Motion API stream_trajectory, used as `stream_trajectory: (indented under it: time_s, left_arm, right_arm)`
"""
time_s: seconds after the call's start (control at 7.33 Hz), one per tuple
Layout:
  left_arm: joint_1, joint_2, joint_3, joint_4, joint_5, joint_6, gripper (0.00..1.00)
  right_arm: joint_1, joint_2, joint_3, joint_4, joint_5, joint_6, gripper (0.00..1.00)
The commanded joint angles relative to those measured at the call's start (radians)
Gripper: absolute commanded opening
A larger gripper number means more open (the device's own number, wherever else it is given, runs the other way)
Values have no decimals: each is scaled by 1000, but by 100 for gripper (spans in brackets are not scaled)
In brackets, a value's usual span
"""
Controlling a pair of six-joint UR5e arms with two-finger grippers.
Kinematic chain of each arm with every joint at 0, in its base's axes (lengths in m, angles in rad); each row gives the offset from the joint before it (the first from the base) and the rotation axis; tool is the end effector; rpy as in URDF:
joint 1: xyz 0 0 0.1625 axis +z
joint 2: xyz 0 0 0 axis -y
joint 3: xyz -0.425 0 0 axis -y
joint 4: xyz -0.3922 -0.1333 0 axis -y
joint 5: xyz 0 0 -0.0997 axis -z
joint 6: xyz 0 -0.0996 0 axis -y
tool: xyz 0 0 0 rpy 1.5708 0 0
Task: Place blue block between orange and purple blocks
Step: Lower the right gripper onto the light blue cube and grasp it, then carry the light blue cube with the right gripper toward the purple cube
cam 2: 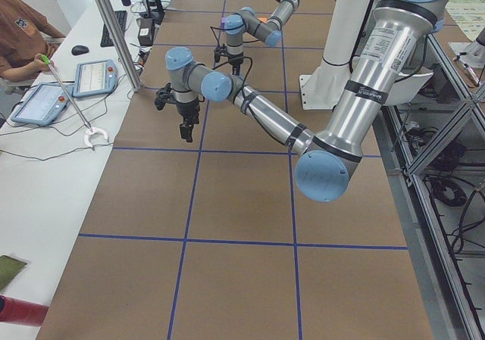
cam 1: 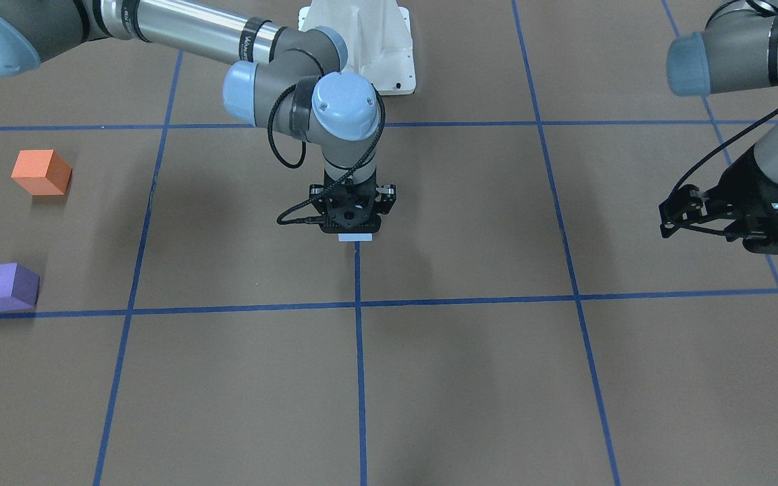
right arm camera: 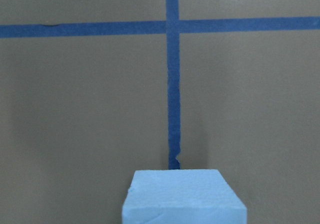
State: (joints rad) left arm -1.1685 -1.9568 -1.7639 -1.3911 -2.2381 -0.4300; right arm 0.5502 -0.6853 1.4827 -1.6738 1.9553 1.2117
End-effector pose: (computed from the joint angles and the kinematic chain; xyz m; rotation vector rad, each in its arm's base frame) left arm 0.1731 -0.5899 0.3749 0.0855 0.7573 0.1069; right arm -0.5795 -0.4680 0.1580 -0.0302 -0.7775 0.0479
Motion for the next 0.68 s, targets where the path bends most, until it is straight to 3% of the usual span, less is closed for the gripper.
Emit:
stream_trajectory:
  time_s: [0.0,0.14,0.27,0.55]
  left_arm:
    - [-28,34,0,0,0,87,100]
    - [-48,64,0,0,0,143,100]
    - [-74,87,0,0,0,199,100]
    - [-147,145,1,0,0,342,100]
  right_arm:
    - [127,-121,376,-276,8,-109,0]
    - [220,-211,495,-346,14,-224,0]
    - [349,-311,542,-345,90,-342,0]
    - [547,-516,561,-301,219,-605,0]
